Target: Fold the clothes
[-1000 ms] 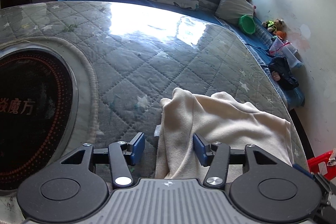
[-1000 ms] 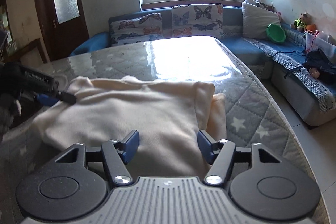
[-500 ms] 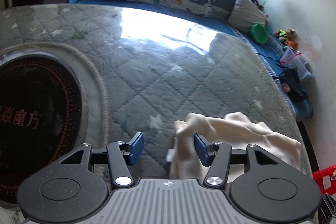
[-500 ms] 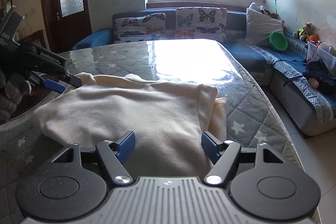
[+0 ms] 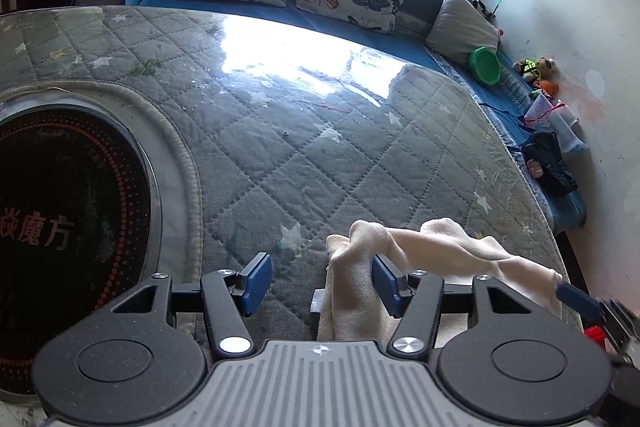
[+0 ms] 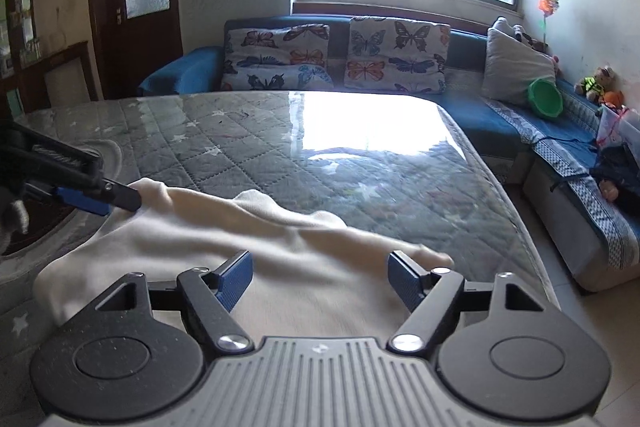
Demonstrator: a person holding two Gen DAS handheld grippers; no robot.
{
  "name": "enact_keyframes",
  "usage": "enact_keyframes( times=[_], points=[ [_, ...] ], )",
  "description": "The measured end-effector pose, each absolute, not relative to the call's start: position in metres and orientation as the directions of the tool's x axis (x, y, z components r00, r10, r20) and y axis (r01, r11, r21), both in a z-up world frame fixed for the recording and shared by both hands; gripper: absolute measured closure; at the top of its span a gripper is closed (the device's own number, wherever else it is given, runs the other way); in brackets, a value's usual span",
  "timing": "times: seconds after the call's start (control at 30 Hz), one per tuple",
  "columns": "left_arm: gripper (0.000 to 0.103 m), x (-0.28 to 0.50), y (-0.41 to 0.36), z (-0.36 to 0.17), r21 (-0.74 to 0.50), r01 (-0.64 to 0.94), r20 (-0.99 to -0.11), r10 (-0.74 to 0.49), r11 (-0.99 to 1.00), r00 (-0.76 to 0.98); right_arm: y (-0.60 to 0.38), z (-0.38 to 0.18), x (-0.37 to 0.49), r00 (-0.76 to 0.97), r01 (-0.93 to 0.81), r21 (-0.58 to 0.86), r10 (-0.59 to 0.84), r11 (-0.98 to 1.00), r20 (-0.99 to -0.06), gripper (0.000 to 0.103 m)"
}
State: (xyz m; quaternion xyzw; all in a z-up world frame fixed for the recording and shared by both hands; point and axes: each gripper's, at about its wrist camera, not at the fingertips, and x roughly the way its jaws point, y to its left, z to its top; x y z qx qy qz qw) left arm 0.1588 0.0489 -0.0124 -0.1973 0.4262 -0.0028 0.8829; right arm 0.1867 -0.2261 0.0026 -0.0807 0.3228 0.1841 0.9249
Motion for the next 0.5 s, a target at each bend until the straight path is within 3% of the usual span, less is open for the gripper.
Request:
enact_keyframes(
  times=[0.2,0.5],
  points=[
    [0.042,0.158,0.051,-0.013,-0.361,-0.151,-0.747,-0.189,0.92,0.638,-0.207,-0.013,0.206,0.698,-0.416,-0.073,0.267,0.906,-0.665,0.026],
    [0.04,0.153,0.056,-0.017,-0.385,-0.154,-0.747,-0.209,0.91,0.632,-0.195,-0.011,0.221,0.716,-0.405,-0.095,0.251,0.909,-0.652,0.024]
  ],
)
